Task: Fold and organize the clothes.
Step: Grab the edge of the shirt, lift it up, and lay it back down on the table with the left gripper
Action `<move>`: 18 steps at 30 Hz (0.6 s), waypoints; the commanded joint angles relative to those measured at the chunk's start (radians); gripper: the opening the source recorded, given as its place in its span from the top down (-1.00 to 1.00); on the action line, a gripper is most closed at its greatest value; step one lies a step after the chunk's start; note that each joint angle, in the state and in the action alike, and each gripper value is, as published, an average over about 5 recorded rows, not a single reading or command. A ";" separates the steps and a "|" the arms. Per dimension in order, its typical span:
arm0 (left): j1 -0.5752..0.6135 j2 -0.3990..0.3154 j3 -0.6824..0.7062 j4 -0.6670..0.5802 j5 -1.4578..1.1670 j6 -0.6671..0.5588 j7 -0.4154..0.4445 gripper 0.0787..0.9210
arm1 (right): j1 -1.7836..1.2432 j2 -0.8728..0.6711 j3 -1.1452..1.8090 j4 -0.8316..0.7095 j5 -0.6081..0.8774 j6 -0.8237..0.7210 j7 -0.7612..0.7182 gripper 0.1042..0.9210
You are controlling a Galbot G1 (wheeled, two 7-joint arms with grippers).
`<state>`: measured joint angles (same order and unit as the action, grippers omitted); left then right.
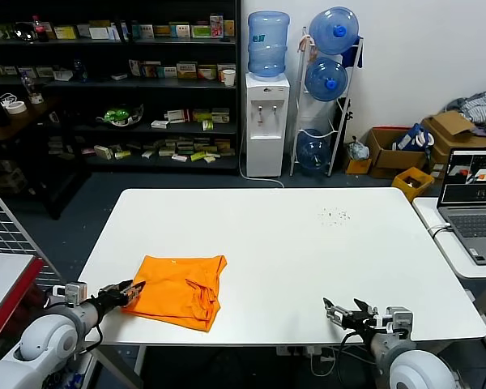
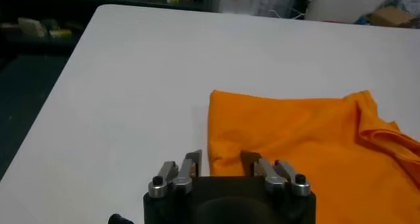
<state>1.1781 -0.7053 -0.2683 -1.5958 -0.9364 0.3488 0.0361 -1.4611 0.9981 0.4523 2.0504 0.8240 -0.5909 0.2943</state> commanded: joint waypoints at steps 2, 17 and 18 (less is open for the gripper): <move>0.001 -0.008 0.001 0.003 0.018 -0.022 0.008 0.27 | -0.001 0.000 0.001 0.001 -0.001 0.001 0.001 -0.76; 0.062 -0.053 -0.054 -0.192 0.046 -0.014 -0.151 0.96 | -0.002 0.003 0.002 0.000 -0.002 0.003 0.001 -0.76; 0.070 -0.058 -0.064 -0.221 0.055 -0.006 -0.178 0.96 | -0.002 0.004 0.002 0.000 -0.002 0.003 0.001 -0.76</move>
<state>1.2134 -0.7430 -0.2976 -1.6656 -0.9137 0.3252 -0.0136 -1.4628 1.0010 0.4534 2.0504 0.8221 -0.5886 0.2953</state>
